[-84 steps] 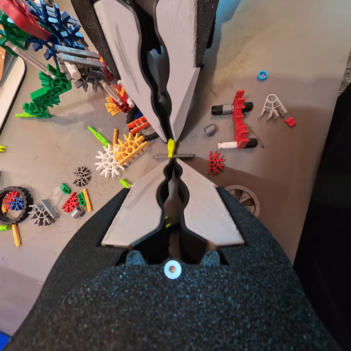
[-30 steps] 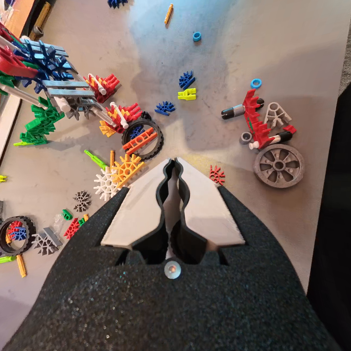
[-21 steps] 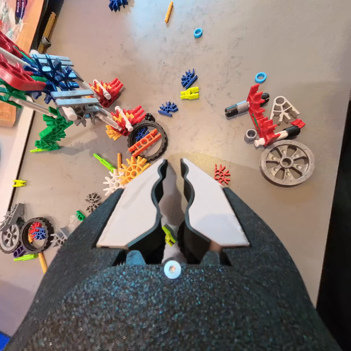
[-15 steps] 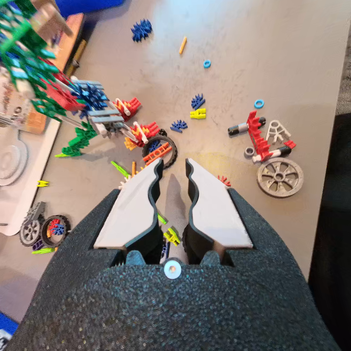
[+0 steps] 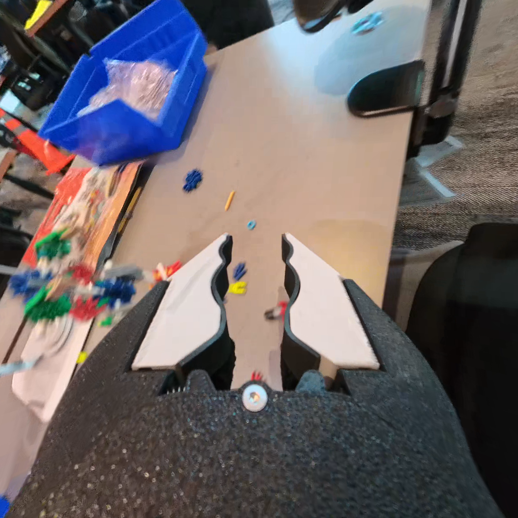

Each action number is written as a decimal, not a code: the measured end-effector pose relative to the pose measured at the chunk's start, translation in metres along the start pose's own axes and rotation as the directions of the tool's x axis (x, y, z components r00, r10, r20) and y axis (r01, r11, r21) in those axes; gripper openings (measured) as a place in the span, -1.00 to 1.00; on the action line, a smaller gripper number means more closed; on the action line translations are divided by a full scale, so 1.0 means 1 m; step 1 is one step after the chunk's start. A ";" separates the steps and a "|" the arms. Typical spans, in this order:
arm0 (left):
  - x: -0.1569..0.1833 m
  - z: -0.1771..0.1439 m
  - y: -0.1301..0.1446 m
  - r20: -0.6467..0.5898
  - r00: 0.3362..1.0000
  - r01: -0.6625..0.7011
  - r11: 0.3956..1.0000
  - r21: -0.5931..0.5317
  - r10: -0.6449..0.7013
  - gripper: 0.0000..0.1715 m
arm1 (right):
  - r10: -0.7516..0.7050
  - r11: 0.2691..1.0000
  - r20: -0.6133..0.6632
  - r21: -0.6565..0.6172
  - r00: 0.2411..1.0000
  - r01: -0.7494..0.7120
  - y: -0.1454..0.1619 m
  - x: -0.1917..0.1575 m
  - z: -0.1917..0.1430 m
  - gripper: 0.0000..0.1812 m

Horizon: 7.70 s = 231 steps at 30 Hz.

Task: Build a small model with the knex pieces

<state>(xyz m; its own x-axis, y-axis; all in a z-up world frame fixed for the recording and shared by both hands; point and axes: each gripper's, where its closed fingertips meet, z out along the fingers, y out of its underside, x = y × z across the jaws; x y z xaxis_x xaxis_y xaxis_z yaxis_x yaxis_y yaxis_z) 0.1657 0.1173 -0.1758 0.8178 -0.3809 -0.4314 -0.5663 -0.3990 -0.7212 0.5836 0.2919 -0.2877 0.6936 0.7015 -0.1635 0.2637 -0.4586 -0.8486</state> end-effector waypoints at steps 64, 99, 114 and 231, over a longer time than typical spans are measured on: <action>-0.062 -0.026 -0.006 0.149 0.989 -0.006 1.000 -0.007 0.007 -0.57 | -0.318 0.912 0.130 0.312 0.939 0.266 -0.034 -0.071 -0.054 -1.00; -0.029 -0.002 0.076 -0.230 0.973 -0.033 0.998 -0.061 0.018 -0.69 | -0.695 0.550 0.660 0.232 0.285 0.803 -0.106 -0.441 0.180 -0.99; -0.018 0.039 0.083 -0.298 0.954 -0.017 0.993 -0.116 -0.019 -0.72 | -0.612 0.557 0.738 0.147 0.285 0.817 -0.081 -0.428 0.192 -0.97; -0.056 -0.065 0.111 -0.164 0.966 0.193 0.980 -0.058 -0.200 -0.89 | -0.474 0.720 0.865 0.270 0.168 0.640 -0.102 -0.501 0.168 -0.94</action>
<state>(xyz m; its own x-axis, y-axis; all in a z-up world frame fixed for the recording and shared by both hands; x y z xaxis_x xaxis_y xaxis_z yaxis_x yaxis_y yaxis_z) 0.0505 0.0406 -0.1965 0.8863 -0.4252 -0.1836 -0.4029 -0.5123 -0.7584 0.0967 0.0789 -0.2042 -0.5881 0.8065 -0.0604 0.4523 0.2660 -0.8513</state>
